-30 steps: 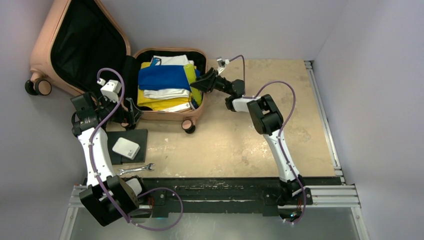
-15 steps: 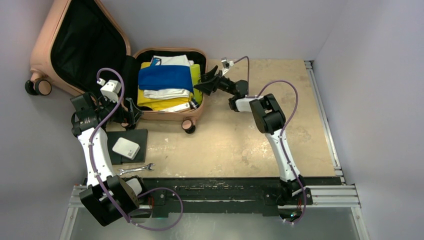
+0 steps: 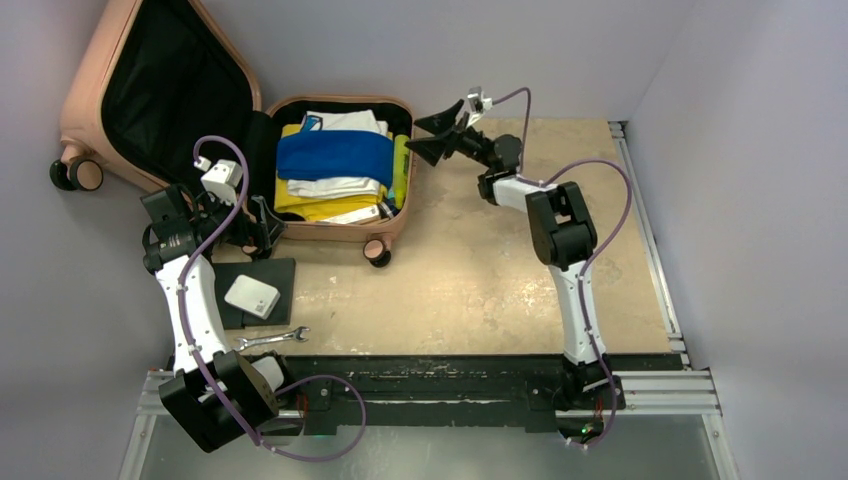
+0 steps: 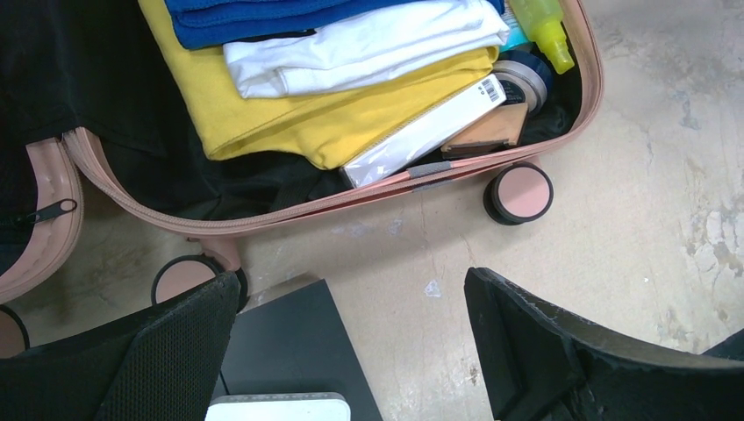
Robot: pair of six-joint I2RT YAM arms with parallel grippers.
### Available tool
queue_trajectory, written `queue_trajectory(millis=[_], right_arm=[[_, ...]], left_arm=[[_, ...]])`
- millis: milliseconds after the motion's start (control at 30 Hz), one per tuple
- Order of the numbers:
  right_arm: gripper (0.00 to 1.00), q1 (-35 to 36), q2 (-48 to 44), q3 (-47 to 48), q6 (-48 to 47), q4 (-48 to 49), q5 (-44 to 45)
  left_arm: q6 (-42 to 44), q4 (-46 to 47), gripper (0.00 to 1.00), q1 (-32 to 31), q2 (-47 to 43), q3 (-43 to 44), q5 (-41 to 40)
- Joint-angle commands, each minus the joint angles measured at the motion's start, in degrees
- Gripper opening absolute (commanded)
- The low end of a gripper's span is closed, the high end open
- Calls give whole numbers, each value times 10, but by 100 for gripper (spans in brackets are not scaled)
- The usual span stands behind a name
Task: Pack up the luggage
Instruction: Place the personal item in the luggage, then close the luggage at the center of the board.
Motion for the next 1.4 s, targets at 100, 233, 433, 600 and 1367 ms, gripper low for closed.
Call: queue_trajectory(millis=[100,233,433,600,1367], right_arm=[[99,-29,-103,-36,-113,-100,24],[99,-31,-155,-61,-197,-191,36],[99,-31,-226,-39,-296,-483,121],[99,-31,-304,-44,-414,-659,124],[99,-35,-593,-294,-496,-688,260]], left_arm=[[3,0,99,5,-10,2,26],[4,0,99,6,-15,3,27],[-11,6,99,5,-15,11,19],[-16,3,99,-3,-23,41,-18],[-5,-101,99,-46,214,632,-502]])
